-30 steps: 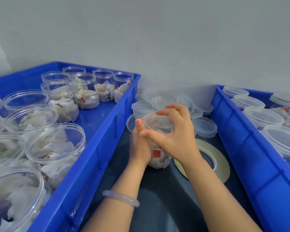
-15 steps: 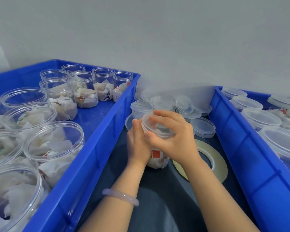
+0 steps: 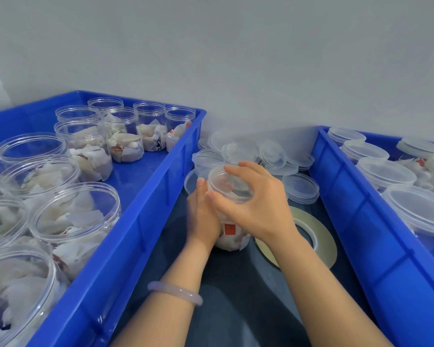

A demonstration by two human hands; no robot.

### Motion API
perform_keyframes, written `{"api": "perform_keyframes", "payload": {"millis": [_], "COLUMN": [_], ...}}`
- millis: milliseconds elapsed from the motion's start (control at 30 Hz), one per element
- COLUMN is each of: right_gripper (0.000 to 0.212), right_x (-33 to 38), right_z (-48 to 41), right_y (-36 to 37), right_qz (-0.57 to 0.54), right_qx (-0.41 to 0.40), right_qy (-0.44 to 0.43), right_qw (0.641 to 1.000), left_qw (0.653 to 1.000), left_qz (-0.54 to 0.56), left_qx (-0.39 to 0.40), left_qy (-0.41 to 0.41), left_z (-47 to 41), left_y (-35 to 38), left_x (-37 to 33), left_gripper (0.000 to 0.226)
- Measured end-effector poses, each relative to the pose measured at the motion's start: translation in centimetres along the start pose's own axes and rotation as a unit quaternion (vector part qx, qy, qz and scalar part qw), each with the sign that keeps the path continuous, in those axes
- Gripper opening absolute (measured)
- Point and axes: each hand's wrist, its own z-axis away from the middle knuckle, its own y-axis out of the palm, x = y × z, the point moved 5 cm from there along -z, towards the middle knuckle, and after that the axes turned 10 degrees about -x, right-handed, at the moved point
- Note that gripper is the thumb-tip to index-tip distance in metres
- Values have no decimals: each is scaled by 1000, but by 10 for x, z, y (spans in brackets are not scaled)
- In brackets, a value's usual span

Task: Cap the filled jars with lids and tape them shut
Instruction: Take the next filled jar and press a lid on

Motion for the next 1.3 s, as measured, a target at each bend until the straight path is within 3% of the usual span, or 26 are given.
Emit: {"api": "perform_keyframes", "payload": {"millis": [100, 167, 300, 500, 800, 1033, 1200, 1300], "right_gripper": [46, 56, 60, 61, 69, 73, 94, 95], "right_x": [-7, -2, 4, 3, 7, 5, 13, 14], "right_z": [-13, -17, -9, -6, -3, -2, -4, -1], "right_y": [-22, -32, -14, -5, -3, -15, -20, -16], "right_qz": [-131, -94, -31, 27, 75, 134, 243, 242], "right_qx": [-37, -36, 67, 84, 93, 235, 133, 129], "right_qy": [60, 12, -34, -56, -57, -23, 34, 3], "right_qw": [989, 995, 997, 995, 991, 962, 960, 962], "left_qw": [999, 998, 999, 998, 997, 998, 998, 998], "left_qz": [23, 22, 13, 29, 25, 40, 8, 8], "left_qx": [38, 53, 49, 54, 55, 20, 55, 54], "left_qy": [-30, -27, -3, -29, -48, -39, -33, -42], "left_z": [1, 2, 5, 4, 3, 1, 4, 4], "left_y": [3, 4, 3, 2, 1, 2, 1, 2], "left_x": [1, -1, -6, -2, 2, 1, 2, 1], "left_gripper": [55, 57, 49, 57, 59, 52, 59, 59]}}
